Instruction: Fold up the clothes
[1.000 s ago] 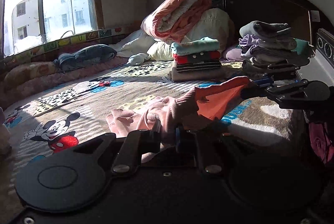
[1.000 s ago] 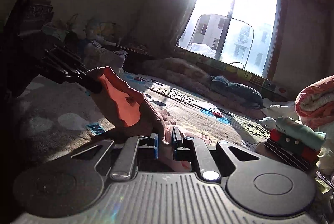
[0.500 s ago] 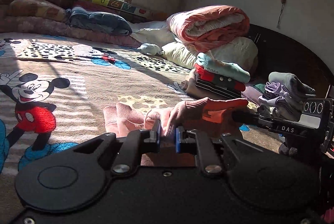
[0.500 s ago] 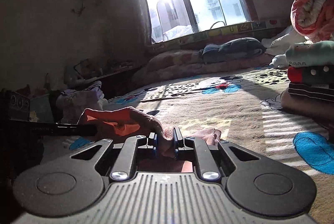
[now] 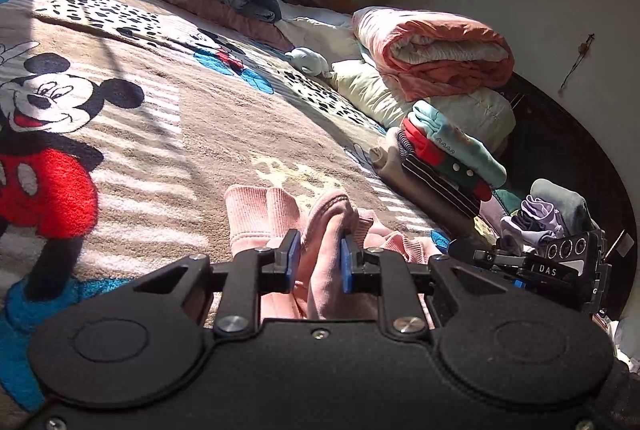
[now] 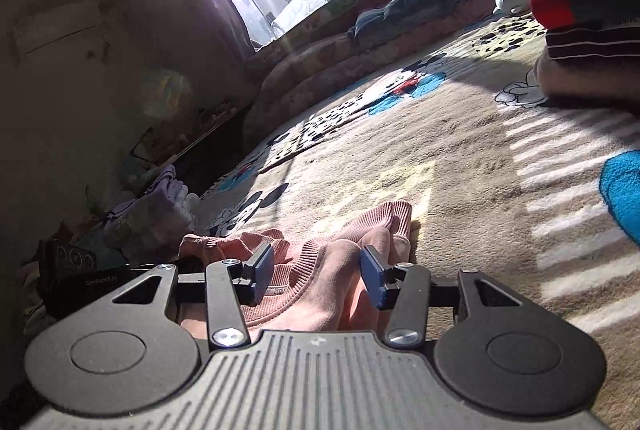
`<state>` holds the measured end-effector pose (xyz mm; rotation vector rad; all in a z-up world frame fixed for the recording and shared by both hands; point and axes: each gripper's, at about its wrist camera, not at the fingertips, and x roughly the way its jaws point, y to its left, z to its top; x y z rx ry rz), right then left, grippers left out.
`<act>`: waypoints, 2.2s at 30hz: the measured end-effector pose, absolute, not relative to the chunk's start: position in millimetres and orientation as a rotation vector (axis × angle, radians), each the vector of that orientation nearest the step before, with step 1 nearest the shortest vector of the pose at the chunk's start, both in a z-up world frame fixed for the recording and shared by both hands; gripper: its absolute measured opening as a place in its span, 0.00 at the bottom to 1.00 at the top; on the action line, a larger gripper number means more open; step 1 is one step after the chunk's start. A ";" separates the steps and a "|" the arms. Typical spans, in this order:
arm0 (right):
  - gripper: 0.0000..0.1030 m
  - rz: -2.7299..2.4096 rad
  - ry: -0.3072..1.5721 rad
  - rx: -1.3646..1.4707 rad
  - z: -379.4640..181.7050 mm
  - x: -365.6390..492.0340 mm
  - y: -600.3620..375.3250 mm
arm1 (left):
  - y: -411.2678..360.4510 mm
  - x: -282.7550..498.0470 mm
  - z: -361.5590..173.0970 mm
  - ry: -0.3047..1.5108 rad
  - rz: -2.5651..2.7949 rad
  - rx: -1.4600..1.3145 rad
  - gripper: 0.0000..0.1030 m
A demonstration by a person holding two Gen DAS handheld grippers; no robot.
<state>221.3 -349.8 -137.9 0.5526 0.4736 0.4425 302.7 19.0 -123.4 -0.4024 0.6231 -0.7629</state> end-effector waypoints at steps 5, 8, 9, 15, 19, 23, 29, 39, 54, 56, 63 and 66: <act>0.08 0.438 0.482 0.560 -142.3 222.7 -347.5 | 25.4 311.9 -132.7 0.675 -0.758 -0.526 0.09; 0.07 0.430 0.434 0.594 -139.3 220.0 -351.7 | 33.6 316.4 -132.7 0.674 -0.766 -0.630 0.07; 0.07 0.434 0.406 0.615 -135.4 219.5 -355.6 | 35.1 318.9 -130.6 0.666 -0.773 -0.658 0.07; 0.06 0.428 0.294 0.629 -117.3 231.6 -366.6 | 38.3 338.0 -124.8 0.651 -0.783 -0.755 0.07; 0.06 0.414 0.295 0.649 -123.3 253.1 -368.6 | 38.8 357.9 -132.8 0.678 -0.760 -0.794 0.07; 0.06 0.395 0.317 0.686 -133.9 270.0 -372.6 | 36.4 373.3 -143.1 0.712 -0.741 -0.823 0.07; 0.06 0.356 0.400 0.742 -154.9 288.3 -374.1 | 38.9 379.3 -158.7 0.777 -0.695 -0.862 0.07; 0.17 0.272 0.476 0.745 -162.5 291.0 -375.5 | 45.5 377.2 -156.7 0.798 -0.593 -0.844 0.31; 0.31 0.353 0.436 0.062 -130.5 284.2 -299.1 | -16.7 358.7 -136.4 0.638 -0.601 -0.341 0.33; 0.31 0.345 0.463 0.100 -134.0 286.3 -303.7 | -11.8 362.5 -142.2 0.666 -0.608 -0.379 0.33; 0.32 0.349 0.533 0.252 -146.7 297.1 -322.5 | -11.2 369.0 -151.9 0.733 -0.620 -0.421 0.33; 0.32 0.354 0.551 0.316 -151.1 302.3 -330.3 | -10.1 371.3 -152.7 0.747 -0.627 -0.433 0.33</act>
